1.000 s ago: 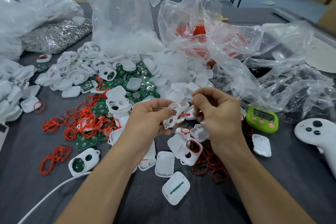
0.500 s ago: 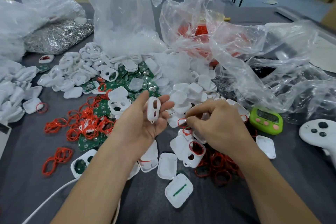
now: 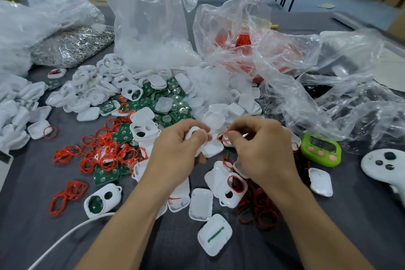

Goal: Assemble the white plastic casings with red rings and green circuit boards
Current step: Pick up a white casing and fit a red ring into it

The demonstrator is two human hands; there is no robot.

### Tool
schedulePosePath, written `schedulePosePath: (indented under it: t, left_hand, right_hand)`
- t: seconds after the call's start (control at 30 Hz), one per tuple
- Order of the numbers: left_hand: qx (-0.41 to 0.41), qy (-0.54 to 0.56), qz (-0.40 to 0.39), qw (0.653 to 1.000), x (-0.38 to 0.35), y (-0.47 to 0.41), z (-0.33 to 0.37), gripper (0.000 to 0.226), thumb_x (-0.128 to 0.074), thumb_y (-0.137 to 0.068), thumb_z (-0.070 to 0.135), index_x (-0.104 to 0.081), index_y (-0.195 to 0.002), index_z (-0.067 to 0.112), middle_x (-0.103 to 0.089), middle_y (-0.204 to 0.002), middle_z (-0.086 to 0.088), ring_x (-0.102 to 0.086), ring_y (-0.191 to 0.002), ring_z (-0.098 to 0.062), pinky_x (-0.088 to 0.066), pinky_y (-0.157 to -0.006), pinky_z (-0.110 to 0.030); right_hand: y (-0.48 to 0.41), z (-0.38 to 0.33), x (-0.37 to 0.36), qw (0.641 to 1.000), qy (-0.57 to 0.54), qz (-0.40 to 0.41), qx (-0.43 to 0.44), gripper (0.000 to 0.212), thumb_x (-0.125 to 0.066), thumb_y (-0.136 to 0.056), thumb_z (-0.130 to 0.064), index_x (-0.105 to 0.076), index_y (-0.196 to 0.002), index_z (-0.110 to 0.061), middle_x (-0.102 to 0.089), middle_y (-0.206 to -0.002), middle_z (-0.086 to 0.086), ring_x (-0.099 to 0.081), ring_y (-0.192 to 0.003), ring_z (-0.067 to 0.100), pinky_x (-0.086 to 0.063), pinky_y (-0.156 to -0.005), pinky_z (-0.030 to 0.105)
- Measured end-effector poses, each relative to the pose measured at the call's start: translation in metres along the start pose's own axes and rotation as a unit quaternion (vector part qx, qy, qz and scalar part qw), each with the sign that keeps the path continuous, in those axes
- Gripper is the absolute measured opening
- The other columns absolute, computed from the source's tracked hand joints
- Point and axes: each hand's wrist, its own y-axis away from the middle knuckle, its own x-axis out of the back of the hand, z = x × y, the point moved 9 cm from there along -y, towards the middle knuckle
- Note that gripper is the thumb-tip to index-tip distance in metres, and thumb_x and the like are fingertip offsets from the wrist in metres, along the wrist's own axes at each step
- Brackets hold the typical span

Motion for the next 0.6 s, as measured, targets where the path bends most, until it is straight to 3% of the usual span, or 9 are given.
schedulePosePath:
  t: [0.07, 0.2, 0.27, 0.33, 0.4, 0.53, 0.6]
  left_hand:
    - [0.0, 0.034, 0.012, 0.999, 0.0, 0.001, 0.002, 0.011, -0.068, -0.091, 0.025, -0.076, -0.092, 0.031, -0.077, -0.084, -0.007, -0.068, -0.06, -0.019, -0.048, -0.05, -0.029]
    - [0.066, 0.155, -0.06, 0.984, -0.023, 0.005, -0.003, 0.026, -0.055, -0.1, 0.003, -0.077, -0.106, 0.016, -0.076, -0.086, 0.0, -0.075, -0.08, -0.014, -0.062, -0.066, -0.03]
    - [0.084, 0.198, -0.103, 0.971, -0.03, 0.006, -0.004, 0.036, -0.051, -0.095, -0.009, -0.074, -0.115, 0.01, -0.076, -0.105, -0.012, -0.074, -0.101, -0.022, -0.063, -0.083, -0.039]
    - [0.092, 0.228, -0.111, 0.963, -0.03, 0.007, -0.003, 0.042, -0.048, -0.092, -0.016, -0.071, -0.119, 0.007, -0.071, -0.119, -0.021, -0.072, -0.11, -0.03, -0.06, -0.093, -0.045]
    - [0.097, 0.254, -0.112, 0.956, -0.028, 0.006, -0.002, 0.044, -0.047, -0.091, -0.02, -0.069, -0.12, 0.005, -0.07, -0.116, -0.026, -0.072, -0.106, -0.032, -0.06, -0.093, -0.047]
    - [0.092, 0.25, -0.115, 0.957, -0.029, 0.006, -0.002, 0.041, -0.048, -0.092, -0.021, -0.067, -0.114, 0.007, -0.07, -0.104, -0.017, -0.075, -0.099, -0.027, -0.063, -0.086, -0.042]
    - [0.095, 0.249, -0.106, 0.958, -0.028, 0.006, -0.004, 0.036, -0.051, -0.093, -0.019, -0.065, -0.115, 0.007, -0.071, -0.106, -0.018, -0.075, -0.101, -0.029, -0.064, -0.081, -0.04]
  right_hand:
    - [0.001, 0.004, 0.006, 0.996, -0.081, 0.032, -0.026, 0.016, -0.08, -0.082, -0.021, -0.074, -0.071, -0.033, -0.07, -0.068, -0.024, -0.065, -0.061, 0.002, -0.05, -0.06, 0.018]
    - [0.005, 0.008, -0.011, 0.974, -0.216, 0.009, -0.075, 0.011, -0.08, -0.08, -0.021, -0.078, -0.078, -0.032, -0.073, -0.062, -0.008, -0.067, -0.052, 0.011, -0.052, -0.054, 0.028]
    - [0.005, 0.009, -0.015, 0.967, -0.242, 0.003, -0.082, 0.013, -0.08, -0.079, -0.017, -0.078, -0.077, -0.03, -0.074, -0.064, -0.004, -0.068, -0.053, 0.012, -0.052, -0.052, 0.027]
    - [0.004, 0.012, -0.015, 0.963, -0.257, 0.002, -0.086, 0.013, -0.083, -0.079, -0.017, -0.079, -0.077, -0.029, -0.075, -0.066, -0.003, -0.07, -0.054, 0.014, -0.054, -0.053, 0.029]
    - [0.003, 0.013, -0.012, 0.964, -0.255, 0.003, -0.079, 0.013, -0.084, -0.08, -0.018, -0.079, -0.077, -0.029, -0.076, -0.067, -0.003, -0.071, -0.055, 0.015, -0.056, -0.053, 0.03]
    - [0.003, 0.013, -0.016, 0.952, -0.29, -0.012, -0.098, 0.015, -0.087, -0.078, -0.013, -0.082, -0.078, -0.027, -0.077, -0.069, -0.002, -0.07, -0.057, 0.01, -0.055, -0.058, 0.025]
    - [0.002, 0.015, -0.017, 0.94, -0.319, -0.021, -0.118, 0.014, -0.088, -0.076, -0.01, -0.083, -0.077, -0.023, -0.077, -0.07, 0.002, -0.07, -0.058, 0.014, -0.057, -0.058, 0.031]
